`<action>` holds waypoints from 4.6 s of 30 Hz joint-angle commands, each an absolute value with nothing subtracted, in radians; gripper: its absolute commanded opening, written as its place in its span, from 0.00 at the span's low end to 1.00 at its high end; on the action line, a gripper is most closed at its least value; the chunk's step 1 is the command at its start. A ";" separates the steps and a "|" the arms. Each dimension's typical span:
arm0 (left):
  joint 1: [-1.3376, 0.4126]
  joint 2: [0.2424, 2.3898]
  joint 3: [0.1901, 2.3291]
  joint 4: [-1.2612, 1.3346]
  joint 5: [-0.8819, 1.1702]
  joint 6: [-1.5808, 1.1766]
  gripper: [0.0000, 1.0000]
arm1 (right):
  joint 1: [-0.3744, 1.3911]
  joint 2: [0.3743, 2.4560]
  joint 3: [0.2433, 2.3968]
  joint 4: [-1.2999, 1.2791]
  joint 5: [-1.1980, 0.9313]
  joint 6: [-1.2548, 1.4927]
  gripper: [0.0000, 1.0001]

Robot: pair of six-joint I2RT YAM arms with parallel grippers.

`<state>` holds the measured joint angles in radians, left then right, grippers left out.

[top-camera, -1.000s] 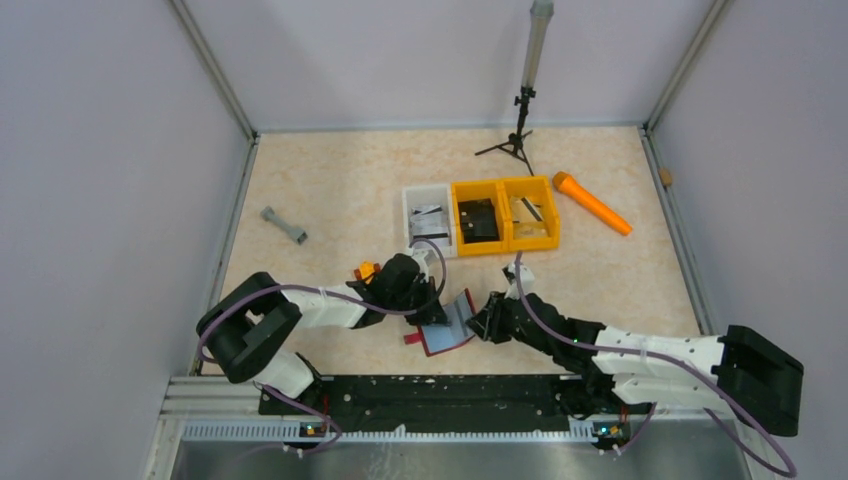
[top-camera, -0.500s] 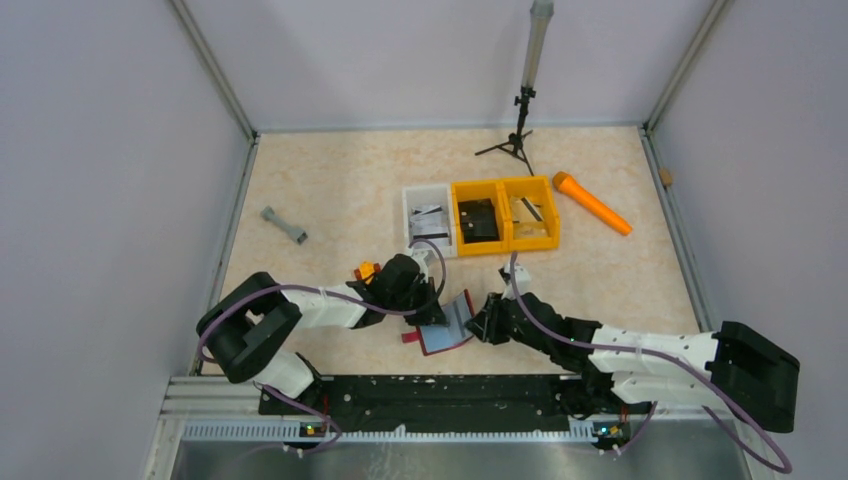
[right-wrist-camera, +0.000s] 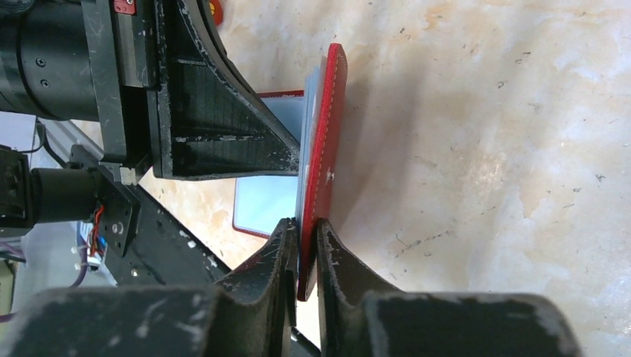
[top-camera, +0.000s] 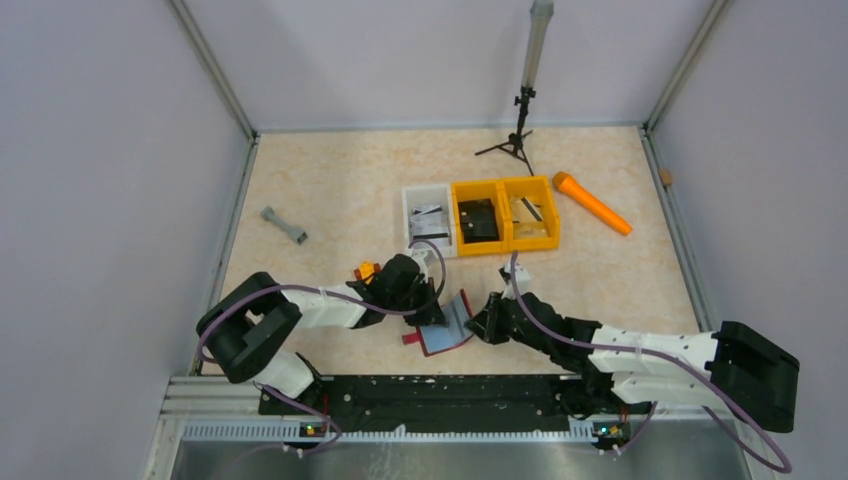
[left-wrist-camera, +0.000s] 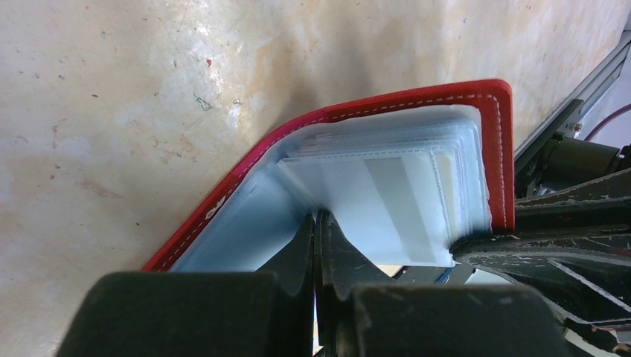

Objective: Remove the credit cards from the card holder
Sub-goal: Remove the credit card from the card holder.

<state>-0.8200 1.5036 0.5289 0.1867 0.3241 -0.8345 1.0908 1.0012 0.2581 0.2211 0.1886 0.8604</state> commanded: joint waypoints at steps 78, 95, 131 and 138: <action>-0.823 1.476 0.508 0.143 0.291 -0.796 0.00 | 1.045 1.077 0.322 0.267 0.022 0.954 0.04; -0.821 1.110 0.510 -0.214 0.157 -0.759 0.52 | 1.056 1.068 0.509 -0.066 0.211 0.759 0.00; -0.514 0.525 0.083 0.454 0.507 -1.078 0.99 | 0.910 0.646 0.508 0.129 -0.105 1.092 0.00; -0.514 0.575 0.086 0.651 0.580 -1.168 0.87 | 0.910 0.680 0.510 0.160 -0.138 1.080 0.00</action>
